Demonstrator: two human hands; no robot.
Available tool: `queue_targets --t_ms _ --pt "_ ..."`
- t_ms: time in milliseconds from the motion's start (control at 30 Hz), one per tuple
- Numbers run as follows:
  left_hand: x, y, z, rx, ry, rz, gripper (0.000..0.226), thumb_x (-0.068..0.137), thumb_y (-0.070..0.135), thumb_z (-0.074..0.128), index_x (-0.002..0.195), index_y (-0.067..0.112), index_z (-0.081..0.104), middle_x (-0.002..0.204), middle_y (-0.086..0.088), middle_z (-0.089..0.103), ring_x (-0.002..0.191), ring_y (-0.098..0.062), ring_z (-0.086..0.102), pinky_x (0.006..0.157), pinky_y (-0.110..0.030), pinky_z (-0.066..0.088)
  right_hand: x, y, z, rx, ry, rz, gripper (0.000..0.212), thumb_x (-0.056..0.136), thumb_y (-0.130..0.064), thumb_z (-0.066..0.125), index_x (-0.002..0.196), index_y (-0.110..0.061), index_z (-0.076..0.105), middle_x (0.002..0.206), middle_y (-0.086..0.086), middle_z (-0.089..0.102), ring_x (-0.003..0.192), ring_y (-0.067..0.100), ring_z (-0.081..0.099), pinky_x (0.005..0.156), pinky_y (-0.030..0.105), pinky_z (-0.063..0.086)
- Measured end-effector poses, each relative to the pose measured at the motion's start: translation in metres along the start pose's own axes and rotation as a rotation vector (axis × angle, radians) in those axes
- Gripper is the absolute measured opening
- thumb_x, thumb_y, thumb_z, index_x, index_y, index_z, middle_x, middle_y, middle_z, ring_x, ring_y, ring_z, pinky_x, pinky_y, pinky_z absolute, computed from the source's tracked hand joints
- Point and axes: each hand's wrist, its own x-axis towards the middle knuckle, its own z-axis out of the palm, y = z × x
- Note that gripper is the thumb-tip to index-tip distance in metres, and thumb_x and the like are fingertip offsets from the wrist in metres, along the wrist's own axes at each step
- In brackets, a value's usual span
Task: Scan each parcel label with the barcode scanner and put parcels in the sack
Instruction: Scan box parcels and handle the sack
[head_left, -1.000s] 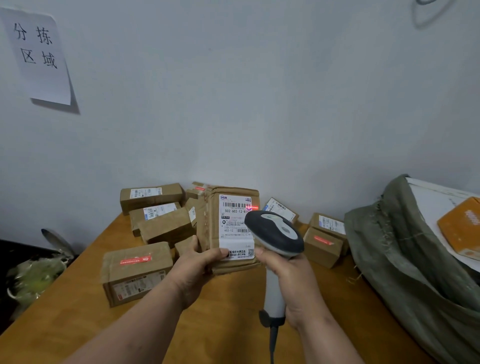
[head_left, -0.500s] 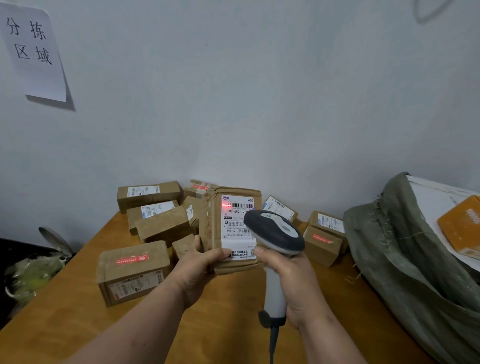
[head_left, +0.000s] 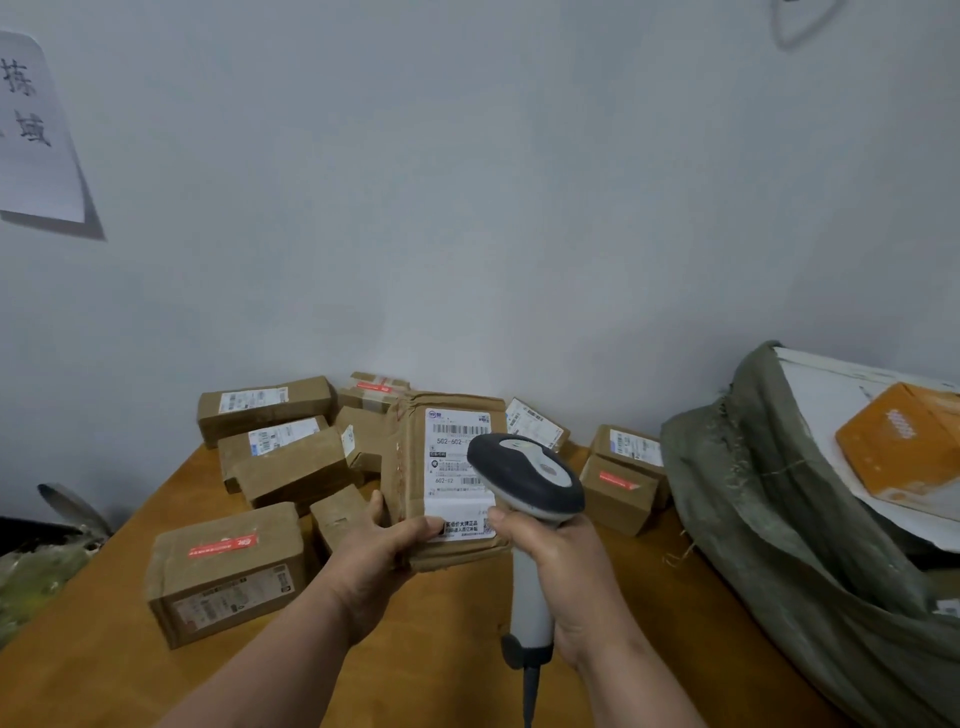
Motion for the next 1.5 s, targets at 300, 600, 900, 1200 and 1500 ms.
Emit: queue_targets --t_ms 300,600,900,1200,1500 --pt "0.028 -0.004 0.059 0.028 0.001 0.024 0.087 0.065 0.025 0.079 0.144 0.020 0.041 0.122 -0.007 0.065 0.109 -0.028 0.061 0.078 -0.035 0.052 -0.002 0.006 -0.059 0.054 0.261 0.040 0.021 0.082 -0.015 0.078 0.097 -0.028 0.070 0.078 -0.022 0.074 0.077 -0.008 0.066 0.062 0.009 0.045" --pt "0.056 0.014 0.162 0.240 -0.231 0.149 0.076 0.063 0.038 0.081 0.133 0.029 0.053 0.120 -0.001 0.068 0.106 -0.024 0.066 0.091 -0.044 0.055 -0.023 0.003 -0.122 0.136 0.641 0.115 0.027 0.080 -0.022 0.080 0.101 -0.026 0.065 0.100 -0.004 0.068 0.094 0.012 0.062 0.079 0.026 0.049" --pt "0.058 0.026 0.294 0.481 -0.394 0.484 0.071 0.072 0.037 0.083 0.133 0.032 0.048 0.129 0.010 0.061 0.114 -0.014 0.063 0.086 -0.033 0.058 -0.046 -0.004 -0.217 0.150 0.966 -0.038 0.025 0.082 -0.015 0.077 0.105 -0.018 0.068 0.096 0.000 0.069 0.092 0.017 0.063 0.079 0.033 0.049" --pt "0.132 0.056 0.452 0.791 -0.025 0.784 0.082 0.049 0.058 0.085 0.115 0.024 0.049 0.120 0.003 0.057 0.110 -0.019 0.059 0.086 -0.041 0.058 -0.021 -0.063 -0.358 0.119 0.944 -0.110 0.018 0.081 -0.013 0.076 0.071 -0.005 0.065 0.072 0.006 0.060 0.075 0.022 0.058 0.072 0.038 0.042" --pt "0.204 0.044 0.553 1.379 -0.196 0.638 0.085 0.081 0.047 0.074 0.151 0.019 0.035 0.160 -0.004 0.022 0.149 -0.029 0.015 0.118 -0.047 0.028 0.024 -0.063 -0.437 0.168 0.808 -0.060 0.009 0.080 -0.016 0.078 0.088 -0.013 0.075 0.079 0.001 0.070 0.086 0.021 0.066 0.075 0.034 0.049"
